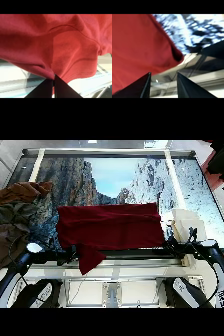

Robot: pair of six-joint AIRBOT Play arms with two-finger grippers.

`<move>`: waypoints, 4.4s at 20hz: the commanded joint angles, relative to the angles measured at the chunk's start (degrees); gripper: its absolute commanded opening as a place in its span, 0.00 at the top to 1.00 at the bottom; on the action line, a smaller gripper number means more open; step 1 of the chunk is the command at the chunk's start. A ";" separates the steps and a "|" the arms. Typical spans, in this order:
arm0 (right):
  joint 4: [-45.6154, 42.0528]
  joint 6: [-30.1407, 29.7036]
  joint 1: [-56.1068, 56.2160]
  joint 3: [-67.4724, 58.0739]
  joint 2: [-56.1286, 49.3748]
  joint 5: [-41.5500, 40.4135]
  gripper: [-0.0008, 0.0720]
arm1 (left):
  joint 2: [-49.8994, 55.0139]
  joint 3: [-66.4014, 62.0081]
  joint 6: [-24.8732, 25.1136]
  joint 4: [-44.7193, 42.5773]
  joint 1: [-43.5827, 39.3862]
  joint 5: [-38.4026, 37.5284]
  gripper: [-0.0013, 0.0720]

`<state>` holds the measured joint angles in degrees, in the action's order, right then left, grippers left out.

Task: Fold the shirts.

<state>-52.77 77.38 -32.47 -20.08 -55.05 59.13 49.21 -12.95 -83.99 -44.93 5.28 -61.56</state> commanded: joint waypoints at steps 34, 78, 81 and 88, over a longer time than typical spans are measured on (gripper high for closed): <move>1.11 -1.75 23.58 -33.57 -12.17 -11.91 0.95 | 12.13 -42.40 3.48 -20.46 -0.04 4.74 0.97; 2.40 -2.58 15.26 -52.81 -40.63 6.71 0.21 | 40.26 -70.10 13.38 -22.14 -23.47 20.28 0.66; 4.02 -5.55 14.99 -52.83 -43.67 6.64 0.21 | 43.56 -70.10 9.07 -25.27 -27.52 20.09 0.72; 8.07 -9.75 15.08 -52.83 -48.00 6.80 0.21 | 47.91 -70.07 6.12 -25.35 -30.58 16.92 0.96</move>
<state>-46.92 69.45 -17.28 -72.93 -101.25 65.67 95.96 -82.98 -76.16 -69.82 -24.10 -44.01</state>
